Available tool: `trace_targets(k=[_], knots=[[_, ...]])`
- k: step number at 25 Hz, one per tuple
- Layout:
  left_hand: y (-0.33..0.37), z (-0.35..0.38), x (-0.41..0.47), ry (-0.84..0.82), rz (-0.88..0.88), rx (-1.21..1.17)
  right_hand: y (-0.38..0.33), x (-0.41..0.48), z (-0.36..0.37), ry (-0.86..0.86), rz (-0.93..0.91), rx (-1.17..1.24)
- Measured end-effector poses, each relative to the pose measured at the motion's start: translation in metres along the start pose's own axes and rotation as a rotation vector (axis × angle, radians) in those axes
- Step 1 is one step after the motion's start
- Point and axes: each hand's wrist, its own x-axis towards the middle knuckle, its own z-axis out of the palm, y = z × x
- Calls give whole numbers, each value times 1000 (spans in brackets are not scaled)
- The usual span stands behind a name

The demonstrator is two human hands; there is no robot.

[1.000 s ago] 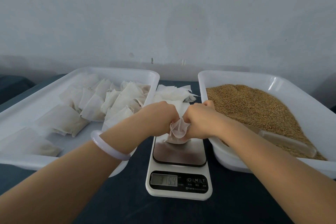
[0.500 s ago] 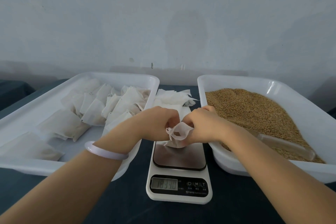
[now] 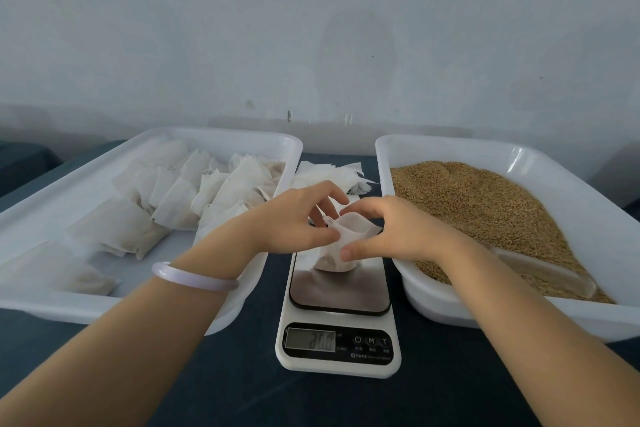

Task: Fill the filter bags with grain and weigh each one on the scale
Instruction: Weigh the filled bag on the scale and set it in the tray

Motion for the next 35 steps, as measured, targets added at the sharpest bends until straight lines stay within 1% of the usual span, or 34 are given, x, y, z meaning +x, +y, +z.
trace_targets(k=[6, 21, 35], knots=[[0, 1, -1, -7, 4, -11, 0, 0, 2, 10, 21, -44], [-1, 1, -1, -26, -1, 0, 1, 1, 3, 1, 17, -25], [-2, 1, -1, -21, -4, 5, 1, 0, 2, -24, 17, -65]])
